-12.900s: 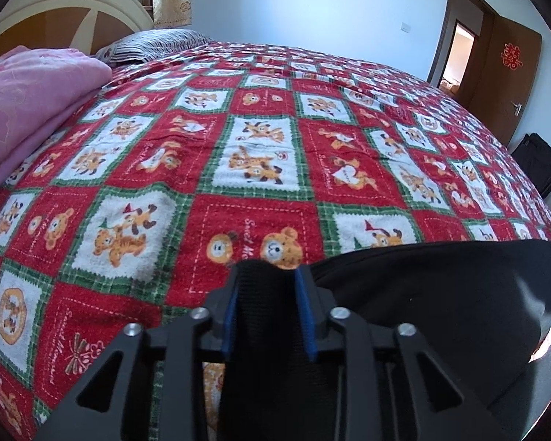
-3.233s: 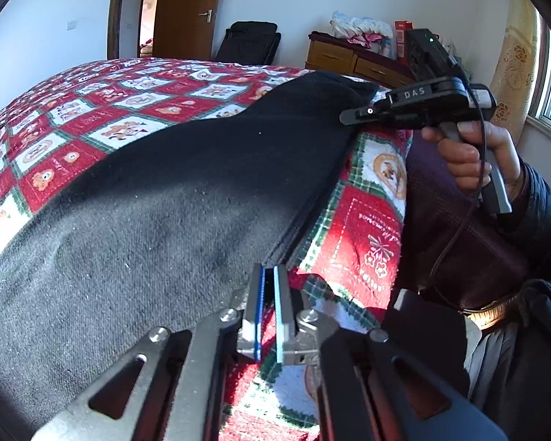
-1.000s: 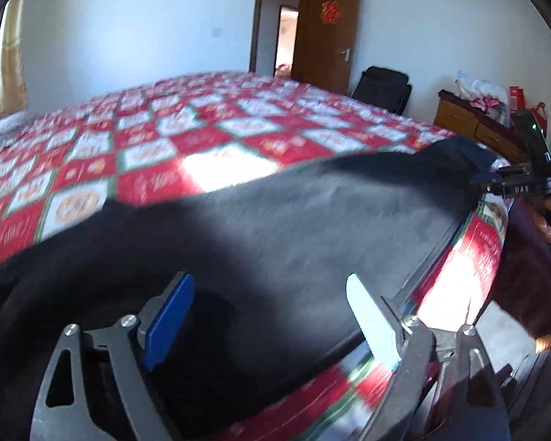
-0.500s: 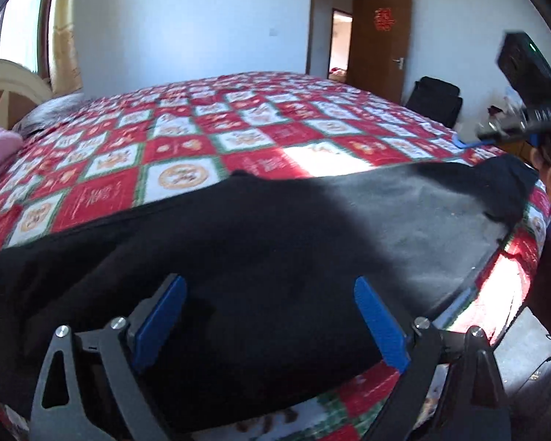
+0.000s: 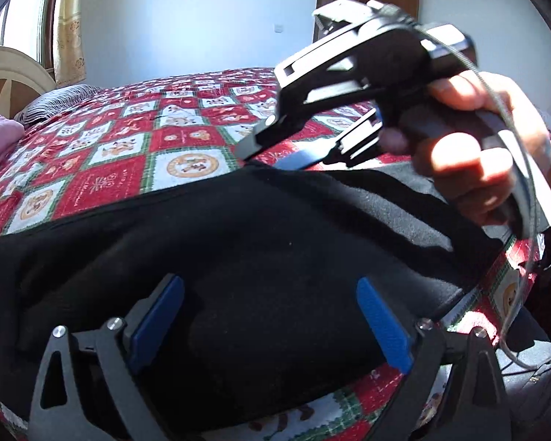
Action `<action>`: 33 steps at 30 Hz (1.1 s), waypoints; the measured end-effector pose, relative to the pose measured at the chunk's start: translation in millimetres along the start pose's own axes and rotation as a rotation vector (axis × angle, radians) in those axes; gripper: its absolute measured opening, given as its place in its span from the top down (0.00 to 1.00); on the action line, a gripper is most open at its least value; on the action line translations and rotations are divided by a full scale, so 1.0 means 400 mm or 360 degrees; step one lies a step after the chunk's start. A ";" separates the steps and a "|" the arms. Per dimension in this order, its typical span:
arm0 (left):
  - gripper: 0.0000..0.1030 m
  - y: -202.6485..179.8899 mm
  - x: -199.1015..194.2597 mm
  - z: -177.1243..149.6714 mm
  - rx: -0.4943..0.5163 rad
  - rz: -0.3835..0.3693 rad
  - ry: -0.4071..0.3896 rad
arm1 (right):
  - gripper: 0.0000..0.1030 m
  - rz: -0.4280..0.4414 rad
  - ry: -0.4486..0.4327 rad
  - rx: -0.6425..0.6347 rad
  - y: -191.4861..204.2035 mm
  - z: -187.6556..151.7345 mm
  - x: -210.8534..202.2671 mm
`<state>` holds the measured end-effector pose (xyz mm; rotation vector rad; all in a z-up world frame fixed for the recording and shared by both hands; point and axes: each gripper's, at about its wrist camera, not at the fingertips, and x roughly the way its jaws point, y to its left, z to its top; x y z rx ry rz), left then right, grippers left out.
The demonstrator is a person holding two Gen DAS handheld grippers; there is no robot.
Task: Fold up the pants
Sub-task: 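Press the folded pants flat with the left tool while the right tool withdraws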
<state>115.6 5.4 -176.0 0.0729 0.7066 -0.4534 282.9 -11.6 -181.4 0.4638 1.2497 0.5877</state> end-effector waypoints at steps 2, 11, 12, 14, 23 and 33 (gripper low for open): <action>0.04 0.000 0.001 -0.001 0.0005 0.0002 -0.0002 | 0.59 0.0026 0.0006 0.0028 -0.010 -0.001 0.023; 0.02 -0.006 0.000 -0.009 0.0032 0.0017 -0.0014 | 0.91 0.0005 -0.0022 0.0012 -0.010 0.000 0.027; 0.02 -0.006 -0.001 -0.010 0.0034 0.0018 -0.0014 | 0.92 -0.0011 -0.0033 -0.0008 -0.007 -0.003 0.021; 0.02 -0.005 -0.002 -0.009 0.0037 0.0015 -0.0014 | 0.94 -0.0054 -0.0063 -0.0063 0.011 -0.011 0.015; 0.00 -0.012 -0.002 -0.015 0.0063 0.0029 -0.0021 | 0.96 -0.0154 -0.0219 -0.0174 0.063 0.008 -0.035; 0.00 0.009 -0.039 -0.005 0.0049 0.0075 -0.0098 | 0.96 -0.0285 -0.0226 -0.0191 0.027 0.013 0.027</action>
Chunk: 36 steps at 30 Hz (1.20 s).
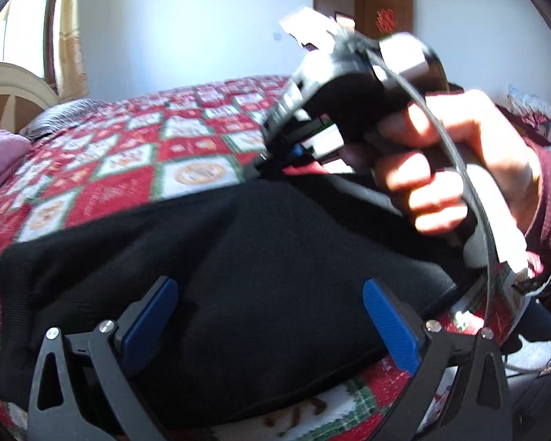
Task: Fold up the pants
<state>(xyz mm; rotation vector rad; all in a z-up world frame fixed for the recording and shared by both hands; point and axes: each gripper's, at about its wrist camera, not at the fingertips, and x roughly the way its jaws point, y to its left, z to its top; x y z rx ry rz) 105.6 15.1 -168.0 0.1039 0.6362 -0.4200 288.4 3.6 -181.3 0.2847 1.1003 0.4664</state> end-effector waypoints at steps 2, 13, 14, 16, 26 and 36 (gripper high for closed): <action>0.00 0.025 -0.002 -0.001 -0.0020 0.0033 -0.0001 | 0.95 -0.0003 0.0004 -0.0063 0.014 -0.003 -0.005; 0.00 0.064 0.012 -0.029 -0.0011 0.0105 0.0012 | 0.57 -0.0076 -0.0210 0.0050 -0.180 -0.141 -0.327; 0.00 0.068 0.009 -0.029 -0.0018 0.0097 0.0010 | 0.57 -0.0104 -0.0229 0.0067 -0.205 -0.157 -0.362; 0.00 0.072 0.010 -0.026 -0.0026 0.0089 0.0014 | 0.57 -0.0166 -0.0257 0.0105 -0.267 -0.204 -0.448; 0.00 0.056 0.014 -0.021 -0.0058 0.0163 0.0044 | 0.55 -0.0671 -0.0270 0.0275 -0.529 -0.437 -0.635; 0.00 0.061 0.016 -0.023 -0.0098 0.0210 0.0050 | 0.47 -0.0704 -0.0435 0.0390 -0.625 -0.444 -0.725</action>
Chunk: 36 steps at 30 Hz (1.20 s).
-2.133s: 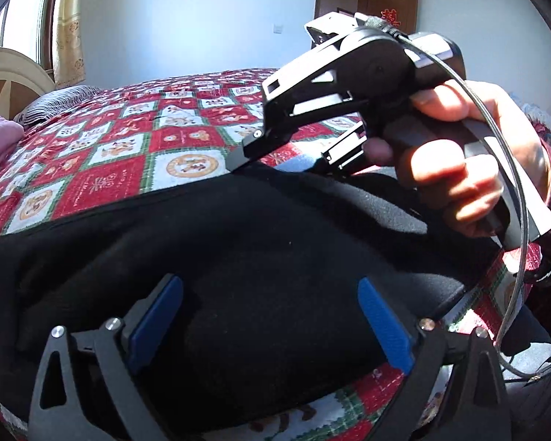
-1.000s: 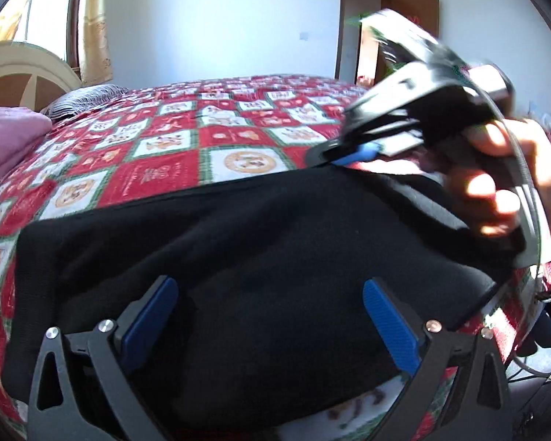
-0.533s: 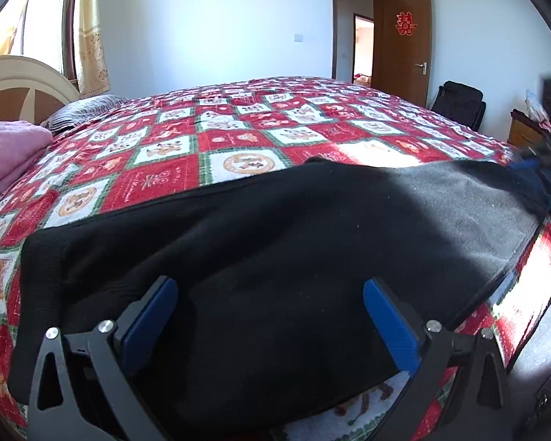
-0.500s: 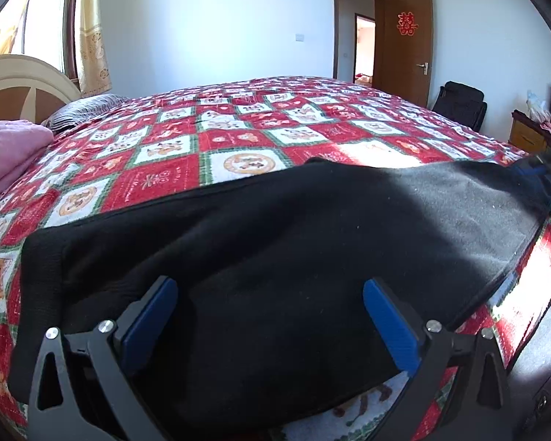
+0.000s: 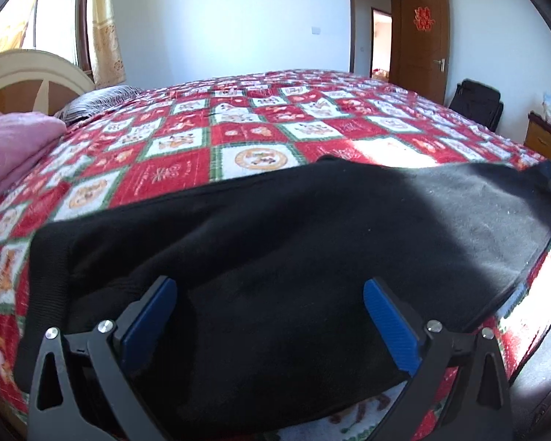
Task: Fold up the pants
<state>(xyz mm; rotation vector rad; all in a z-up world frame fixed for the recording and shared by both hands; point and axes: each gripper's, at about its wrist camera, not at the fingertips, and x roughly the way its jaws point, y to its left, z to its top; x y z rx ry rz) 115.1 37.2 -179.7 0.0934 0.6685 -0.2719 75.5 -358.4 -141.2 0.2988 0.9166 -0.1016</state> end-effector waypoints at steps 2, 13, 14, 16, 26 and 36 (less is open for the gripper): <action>0.00 -0.002 -0.001 0.000 0.0011 0.0009 -0.0005 | 0.47 0.0132 0.0006 0.0033 -0.025 0.013 -0.006; 0.00 0.075 -0.017 0.008 -0.0103 0.0110 0.0015 | 0.47 0.0209 -0.0191 0.0420 -0.284 0.061 -0.128; 0.00 0.081 -0.024 0.009 -0.0110 0.0128 0.0005 | 0.47 0.0211 -0.0224 0.0430 -0.290 0.061 -0.144; 0.00 0.096 -0.027 0.010 -0.0117 0.0171 0.0008 | 0.47 0.0199 -0.0341 0.0430 -0.311 0.061 -0.191; 0.00 0.185 -0.036 -0.004 -0.0214 0.0301 -0.0012 | 0.47 0.0159 -0.0208 0.0583 -0.442 0.070 -0.186; 0.00 0.227 -0.035 -0.019 -0.0268 0.0335 -0.0042 | 0.48 0.0204 -0.0092 0.0404 -0.398 0.081 -0.143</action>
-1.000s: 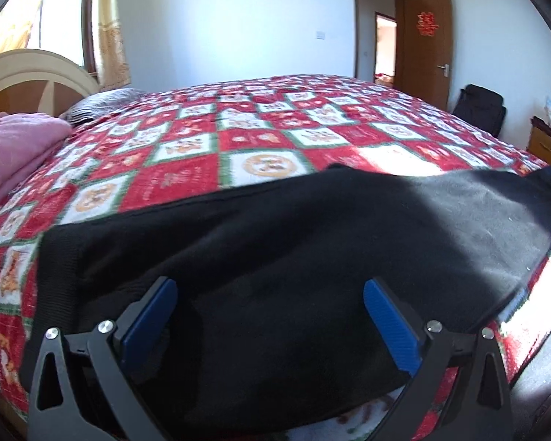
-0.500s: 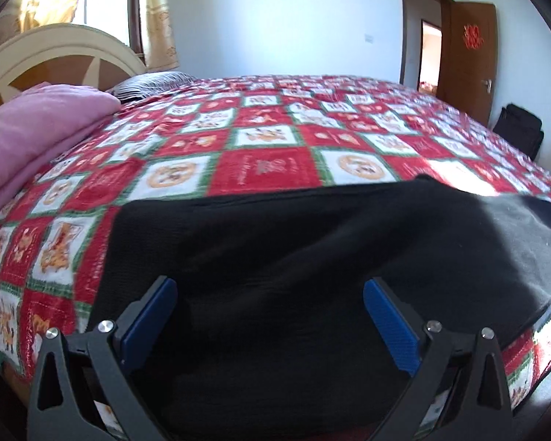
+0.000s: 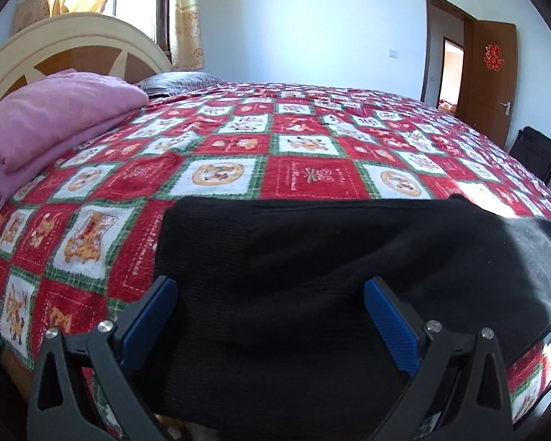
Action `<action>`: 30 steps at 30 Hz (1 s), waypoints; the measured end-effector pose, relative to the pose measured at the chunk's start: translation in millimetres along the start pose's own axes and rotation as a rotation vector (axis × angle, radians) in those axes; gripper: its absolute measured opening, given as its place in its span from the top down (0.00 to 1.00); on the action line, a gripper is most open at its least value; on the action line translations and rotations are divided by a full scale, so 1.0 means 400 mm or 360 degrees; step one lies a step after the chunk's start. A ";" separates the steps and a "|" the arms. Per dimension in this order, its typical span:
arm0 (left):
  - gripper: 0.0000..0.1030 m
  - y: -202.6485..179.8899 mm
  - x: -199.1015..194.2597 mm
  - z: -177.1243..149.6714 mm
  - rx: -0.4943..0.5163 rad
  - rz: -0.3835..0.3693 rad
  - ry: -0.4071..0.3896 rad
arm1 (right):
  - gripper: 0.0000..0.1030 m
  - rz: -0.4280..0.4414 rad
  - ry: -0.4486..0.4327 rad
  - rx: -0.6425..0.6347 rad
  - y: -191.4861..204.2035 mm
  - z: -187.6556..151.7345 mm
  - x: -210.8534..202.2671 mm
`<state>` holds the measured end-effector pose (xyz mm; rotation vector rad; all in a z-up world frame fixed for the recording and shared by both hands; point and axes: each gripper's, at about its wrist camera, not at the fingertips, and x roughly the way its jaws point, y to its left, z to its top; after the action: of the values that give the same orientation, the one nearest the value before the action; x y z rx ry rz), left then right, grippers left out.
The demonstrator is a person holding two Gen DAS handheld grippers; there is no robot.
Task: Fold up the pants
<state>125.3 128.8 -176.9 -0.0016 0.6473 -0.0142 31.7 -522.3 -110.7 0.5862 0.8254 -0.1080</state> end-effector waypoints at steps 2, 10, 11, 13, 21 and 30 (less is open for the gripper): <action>0.00 -0.007 0.002 -0.003 0.0022 0.0019 -0.0011 | 0.49 -0.0039 0.0017 -0.0016 0.006 0.001 0.011; 0.00 0.001 0.001 -0.003 -0.0006 0.0012 -0.0017 | 0.68 -0.0054 0.0034 -0.0034 0.016 0.004 0.053; 0.00 0.000 0.001 -0.004 -0.0004 0.0016 -0.0020 | 0.70 -0.0058 0.0038 -0.0031 0.016 0.006 0.055; 0.00 0.000 0.001 -0.004 -0.0009 0.0019 -0.0021 | 0.79 -0.0075 0.0040 -0.0007 0.009 0.008 0.052; 0.00 0.001 0.000 -0.004 -0.0031 0.0010 -0.0004 | 0.87 -0.0075 -0.0097 -0.0008 0.056 -0.008 -0.001; 0.00 0.000 -0.003 -0.003 -0.0035 0.0007 0.0004 | 0.88 0.0038 -0.0173 -0.0184 0.262 -0.029 -0.048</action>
<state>123.8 128.9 -177.2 -0.0216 0.6499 -0.0028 43.5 -430.8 -55.8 0.4774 0.7141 -0.0691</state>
